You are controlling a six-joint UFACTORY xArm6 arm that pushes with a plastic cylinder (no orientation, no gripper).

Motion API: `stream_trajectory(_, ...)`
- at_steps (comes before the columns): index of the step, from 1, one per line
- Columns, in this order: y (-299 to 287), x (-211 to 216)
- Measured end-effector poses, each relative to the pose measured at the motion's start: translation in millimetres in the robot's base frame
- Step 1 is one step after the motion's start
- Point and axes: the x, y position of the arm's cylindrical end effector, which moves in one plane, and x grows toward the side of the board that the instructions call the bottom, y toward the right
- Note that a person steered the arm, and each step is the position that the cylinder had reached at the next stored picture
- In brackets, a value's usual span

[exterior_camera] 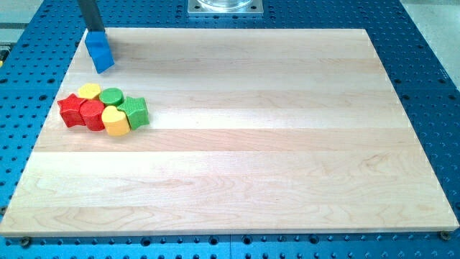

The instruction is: Slide the blue blocks slightly to the right

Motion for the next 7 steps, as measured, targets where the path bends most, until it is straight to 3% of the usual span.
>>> stream_trajectory(2,-5,52)
stream_trajectory(3,-5,52)
stream_trajectory(7,-5,117)
